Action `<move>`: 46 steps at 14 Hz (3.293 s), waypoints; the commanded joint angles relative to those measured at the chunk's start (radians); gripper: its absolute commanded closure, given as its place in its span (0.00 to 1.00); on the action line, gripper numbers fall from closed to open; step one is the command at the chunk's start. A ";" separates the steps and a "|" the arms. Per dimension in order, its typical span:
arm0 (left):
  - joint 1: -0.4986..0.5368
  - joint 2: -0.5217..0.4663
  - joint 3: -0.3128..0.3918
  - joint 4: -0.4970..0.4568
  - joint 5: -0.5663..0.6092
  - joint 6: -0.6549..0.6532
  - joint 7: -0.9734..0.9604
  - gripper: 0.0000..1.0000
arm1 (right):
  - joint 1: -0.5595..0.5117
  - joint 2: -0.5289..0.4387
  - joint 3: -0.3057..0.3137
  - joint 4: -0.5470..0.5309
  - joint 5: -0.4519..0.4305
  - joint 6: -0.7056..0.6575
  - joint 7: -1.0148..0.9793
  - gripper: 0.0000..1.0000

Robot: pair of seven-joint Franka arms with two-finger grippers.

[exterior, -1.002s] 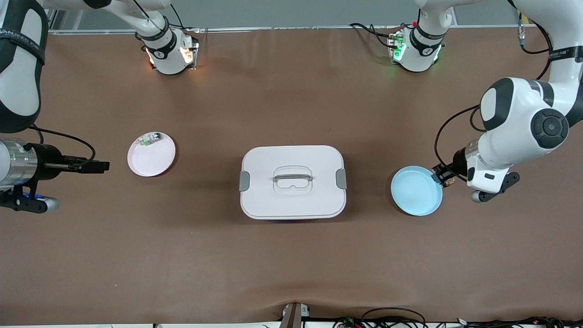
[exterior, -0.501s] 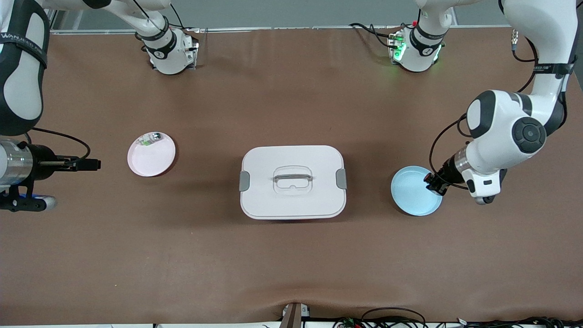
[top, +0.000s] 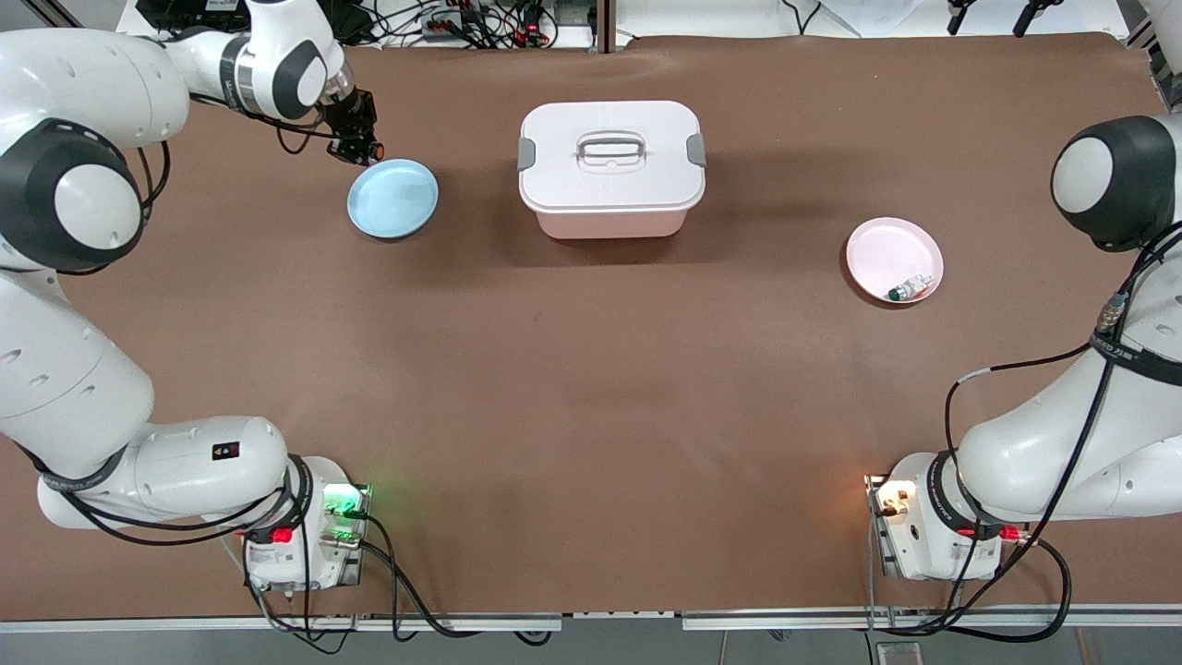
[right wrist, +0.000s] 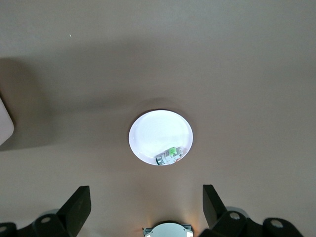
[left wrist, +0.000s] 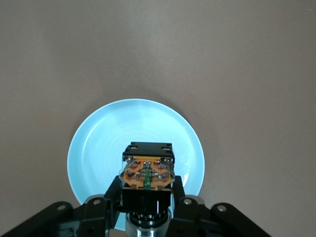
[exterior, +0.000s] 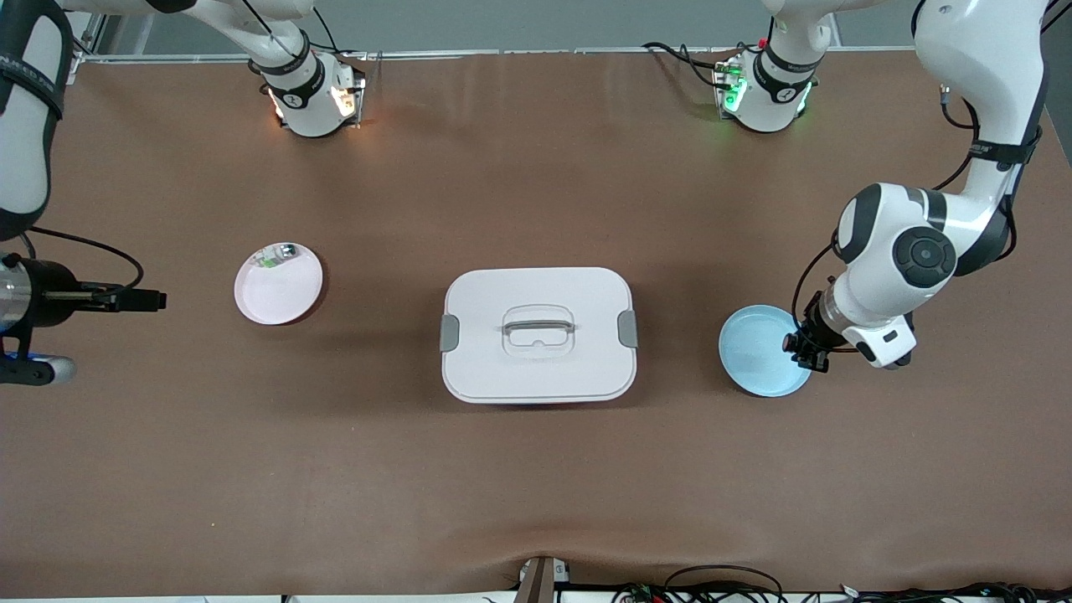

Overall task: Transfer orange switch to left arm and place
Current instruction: 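Move the switch with the left gripper over the light-blue plate, then lower the switch onto the blue plate and open the left gripper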

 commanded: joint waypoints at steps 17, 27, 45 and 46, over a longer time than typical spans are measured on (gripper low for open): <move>-0.005 0.165 -0.007 -0.003 0.097 0.069 -0.087 0.00 | -0.030 -0.145 0.012 -0.022 -0.061 -0.040 -0.005 0.00; 0.001 0.076 -0.025 0.144 0.069 -0.162 0.397 0.00 | -0.026 -0.187 0.015 -0.035 -0.040 -0.025 0.000 0.00; 0.025 0.001 -0.022 0.302 -0.063 -0.349 1.498 0.00 | -0.030 -0.486 0.011 -0.473 0.005 0.226 0.004 0.00; 0.033 -0.011 -0.022 0.302 -0.064 -0.349 1.534 0.00 | -0.035 -0.487 0.011 -0.473 0.019 0.229 0.010 0.00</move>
